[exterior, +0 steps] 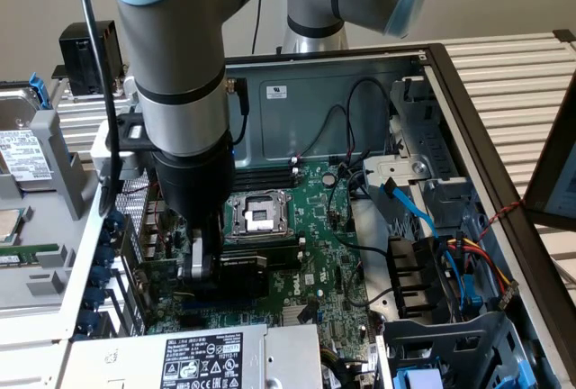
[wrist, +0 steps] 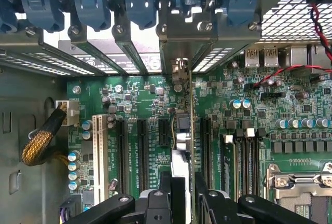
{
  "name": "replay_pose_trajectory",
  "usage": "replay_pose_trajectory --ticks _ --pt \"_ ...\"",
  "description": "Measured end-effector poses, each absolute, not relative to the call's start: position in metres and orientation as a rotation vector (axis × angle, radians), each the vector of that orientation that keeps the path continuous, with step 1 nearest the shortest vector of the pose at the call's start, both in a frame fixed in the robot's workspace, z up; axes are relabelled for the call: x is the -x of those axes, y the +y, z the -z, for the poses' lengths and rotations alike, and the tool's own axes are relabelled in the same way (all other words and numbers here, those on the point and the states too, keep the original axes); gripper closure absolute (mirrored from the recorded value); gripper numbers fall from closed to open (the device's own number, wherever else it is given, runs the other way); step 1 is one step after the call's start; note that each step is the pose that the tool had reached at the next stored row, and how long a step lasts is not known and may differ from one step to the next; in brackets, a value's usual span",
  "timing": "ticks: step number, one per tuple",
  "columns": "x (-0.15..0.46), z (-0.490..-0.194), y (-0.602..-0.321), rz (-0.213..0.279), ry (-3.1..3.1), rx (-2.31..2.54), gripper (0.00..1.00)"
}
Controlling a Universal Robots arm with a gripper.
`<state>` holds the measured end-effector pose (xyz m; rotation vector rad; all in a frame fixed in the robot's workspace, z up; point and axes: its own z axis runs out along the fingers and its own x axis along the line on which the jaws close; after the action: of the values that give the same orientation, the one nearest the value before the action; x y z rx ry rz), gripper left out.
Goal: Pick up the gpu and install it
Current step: 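Insert the gpu into the slot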
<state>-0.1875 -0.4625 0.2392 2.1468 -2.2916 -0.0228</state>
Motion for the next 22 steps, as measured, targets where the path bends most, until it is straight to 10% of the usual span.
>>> replay_pose_trajectory --ticks 22 --pt "0.1875 -0.2355 -0.4625 0.023 -2.294 -2.145 0.72"
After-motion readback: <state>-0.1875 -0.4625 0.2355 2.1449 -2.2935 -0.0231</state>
